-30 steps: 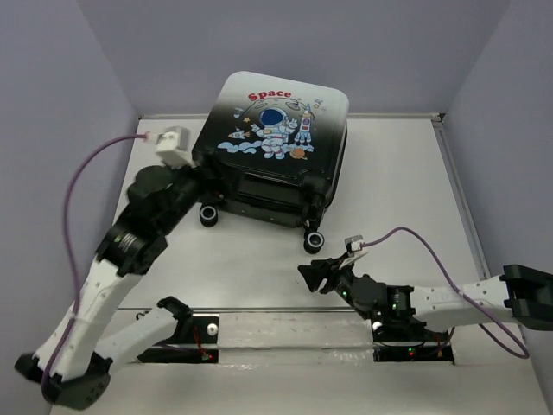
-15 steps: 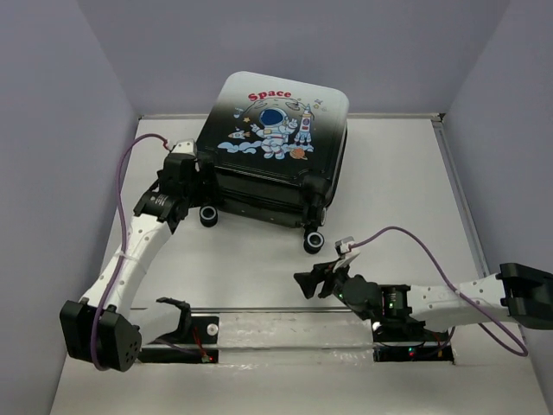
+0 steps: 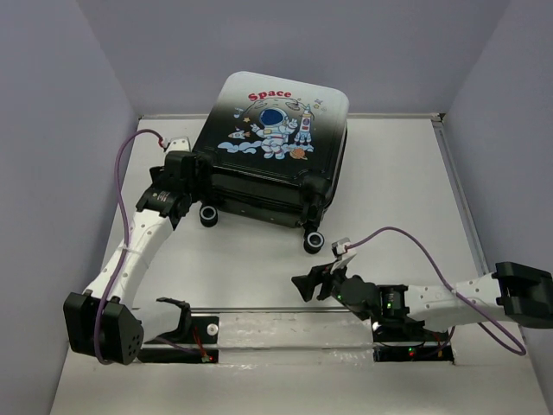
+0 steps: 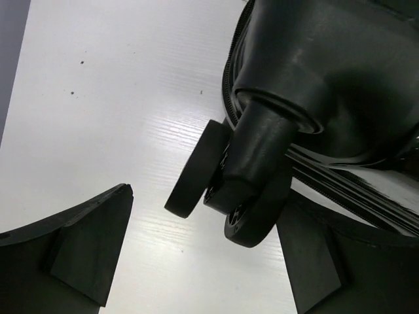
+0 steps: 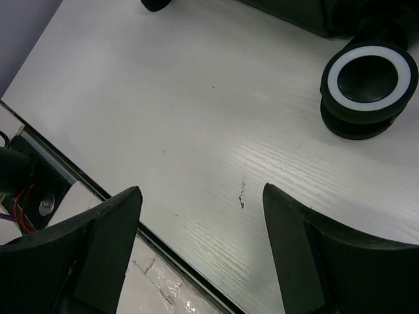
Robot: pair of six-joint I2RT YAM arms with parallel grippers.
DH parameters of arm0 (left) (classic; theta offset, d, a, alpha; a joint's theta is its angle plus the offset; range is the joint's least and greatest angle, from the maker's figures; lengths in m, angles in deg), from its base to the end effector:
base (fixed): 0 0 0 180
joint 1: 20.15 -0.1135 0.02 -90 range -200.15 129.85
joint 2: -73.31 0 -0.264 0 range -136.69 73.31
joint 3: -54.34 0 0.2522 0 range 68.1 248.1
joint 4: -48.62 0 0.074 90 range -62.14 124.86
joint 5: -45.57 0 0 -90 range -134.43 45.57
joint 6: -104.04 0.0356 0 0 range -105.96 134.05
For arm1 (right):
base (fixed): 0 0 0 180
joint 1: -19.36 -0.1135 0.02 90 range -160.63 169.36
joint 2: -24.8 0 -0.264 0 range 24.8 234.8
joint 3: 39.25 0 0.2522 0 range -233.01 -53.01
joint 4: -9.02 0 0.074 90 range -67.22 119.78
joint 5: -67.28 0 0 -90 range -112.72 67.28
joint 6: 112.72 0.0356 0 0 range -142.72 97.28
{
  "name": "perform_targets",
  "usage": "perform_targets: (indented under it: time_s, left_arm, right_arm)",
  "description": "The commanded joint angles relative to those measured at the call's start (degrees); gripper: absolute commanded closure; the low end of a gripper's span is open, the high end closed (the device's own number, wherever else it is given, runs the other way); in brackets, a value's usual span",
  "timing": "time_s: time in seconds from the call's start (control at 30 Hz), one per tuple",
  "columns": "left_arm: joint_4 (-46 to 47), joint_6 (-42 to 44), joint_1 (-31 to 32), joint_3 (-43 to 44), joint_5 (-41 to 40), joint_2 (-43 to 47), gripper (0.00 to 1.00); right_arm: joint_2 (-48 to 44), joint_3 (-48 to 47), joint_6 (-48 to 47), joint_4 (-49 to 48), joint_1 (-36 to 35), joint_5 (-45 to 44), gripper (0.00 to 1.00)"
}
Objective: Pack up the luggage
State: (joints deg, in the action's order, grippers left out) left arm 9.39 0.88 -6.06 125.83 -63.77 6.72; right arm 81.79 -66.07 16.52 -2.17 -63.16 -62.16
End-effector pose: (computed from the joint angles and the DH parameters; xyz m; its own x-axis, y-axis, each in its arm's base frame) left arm 0.2504 -0.0507 0.3166 -0.5245 -0.0898 -0.8466 -0.1591 0.9872 -0.0061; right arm 0.0472 0.1856 0.1751 -0.4677 0.1906 -0.8631 -0.5057 0.7432 0.4382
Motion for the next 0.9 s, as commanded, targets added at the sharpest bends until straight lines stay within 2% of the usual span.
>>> perform_targets:
  time_s: [0.0,0.03,0.13,0.17,0.23,0.27,0.33,0.37,0.4,0.43,0.47,0.5,0.53,0.57,0.63,0.73,0.83,0.87]
  left_arm:
    - [4.9,2.0,-0.4,-0.3,2.1,1.5,0.04]
    - [5.4,2.3,-0.4,-0.4,5.2,0.9,0.06]
    - [6.0,2.6,-0.3,0.8,6.1,-1.7,0.14]
    - [6.2,2.8,-0.4,1.3,6.0,-2.8,0.22]
    - [6.8,3.1,-0.4,2.2,6.3,-3.5,0.29]
    - [7.1,3.3,-0.4,2.4,7.3,-3.9,0.39]
    - [7.5,3.3,-0.4,2.5,8.5,-4.9,0.5]
    - [8.0,3.2,-0.4,2.3,10.0,-5.0,0.68]
    - [8.2,3.2,-0.4,1.9,10.6,-5.0,0.8]
    - [8.2,2.8,-0.4,1.2,11.1,-4.9,0.9]
    - [8.4,2.5,-0.4,0.9,11.5,-4.3,0.94]
    - [8.6,2.3,-0.4,-0.1,12.3,-4.0,0.94]
    - [8.9,2.1,-0.4,-0.8,13.7,-3.2,0.94]
    - [9.7,1.0,-0.4,-1.6,16.7,-1.4,0.94]
    - [10.6,0.0,-0.3,-4.4,21.1,0.7,0.94]
    - [11.0,-1.2,-0.2,-7.9,22.6,5.8,0.94]
    - [10.7,-3.0,0.3,-11.0,24.9,11.3,0.94]
    - [10.6,-3.4,0.6,-11.6,26.4,12.4,0.94]
  right_arm:
    - [0.8,-0.7,0.0,-3.4,0.0,-0.2,0.19]
    - [1.1,-1.1,0.0,-3.5,0.0,-0.4,0.19]
    - [1.4,-1.5,-0.3,-3.3,0.0,-0.5,0.19]
    - [1.2,-2.0,0.0,-2.2,0.0,-0.7,0.19]
    - [0.8,-2.8,1.6,0.7,0.7,-0.8,0.21]
    - [0.1,-3.4,2.3,4.4,0.7,-0.8,0.21]
    - [-0.8,-4.8,3.8,8.0,1.4,-1.3,0.22]
    - [-2.4,-5.0,4.3,10.6,3.1,-1.5,0.27]
    - [-3.5,-4.9,4.6,11.9,4.4,-1.2,0.34]
    - [-4.6,-4.9,4.9,14.4,5.9,0.4,0.5]
    - [-7.0,-4.8,4.7,15.7,9.8,1.5,0.64]
    - [-8.5,-4.8,3.8,16.9,12.0,2.5,0.79]
    - [-9.9,-4.8,3.2,18.0,14.6,3.5,0.88]
    - [-12.9,-4.8,2.5,19.8,20.3,5.6,0.93]
    - [-15.8,-5.5,0.7,22.0,26.9,9.7,0.93]
    - [-19.2,-7.4,-2.2,27.1,38.0,12.5,0.93]
    - [-16.7,-11.5,-5.6,27.9,47.5,19.6,0.93]
    - [-13.1,-14.3,-6.4,27.0,52.8,24.5,0.91]
